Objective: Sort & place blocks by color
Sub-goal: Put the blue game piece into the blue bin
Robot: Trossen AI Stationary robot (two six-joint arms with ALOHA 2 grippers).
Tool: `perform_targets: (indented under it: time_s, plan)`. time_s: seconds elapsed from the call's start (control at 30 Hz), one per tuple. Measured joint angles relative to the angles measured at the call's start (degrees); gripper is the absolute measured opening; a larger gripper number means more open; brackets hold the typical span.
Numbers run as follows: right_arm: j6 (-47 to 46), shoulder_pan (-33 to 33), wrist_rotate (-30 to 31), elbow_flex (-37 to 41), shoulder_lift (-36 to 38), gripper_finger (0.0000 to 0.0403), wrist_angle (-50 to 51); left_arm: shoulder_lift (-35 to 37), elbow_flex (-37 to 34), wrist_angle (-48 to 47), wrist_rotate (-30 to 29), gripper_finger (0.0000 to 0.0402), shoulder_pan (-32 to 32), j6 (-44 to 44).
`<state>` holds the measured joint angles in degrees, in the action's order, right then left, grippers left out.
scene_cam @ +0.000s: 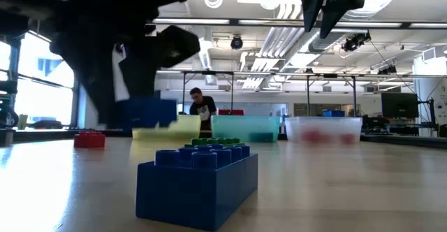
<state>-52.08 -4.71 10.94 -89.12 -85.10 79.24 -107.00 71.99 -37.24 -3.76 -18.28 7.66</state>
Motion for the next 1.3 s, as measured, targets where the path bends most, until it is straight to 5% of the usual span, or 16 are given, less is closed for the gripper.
perform_targets:
  time_s: [0.5,0.97,1.3]
  plan:
    - [8.3,0.0,-0.6,0.0,0.0,0.0204,-2.8,12.5,0.0,3.7,-7.9,0.0097,18.0,8.6]
    - [13.4,0.0,-2.4,0.0,0.0,0.0204,-10.3,13.4,0.0,17.8,-4.7,0.0109,43.0,11.0]
    - [10.0,0.0,1.5,0.0,0.0,0.0204,-11.5,13.2,0.0,30.8,-1.9,0.0111,52.2,7.5]
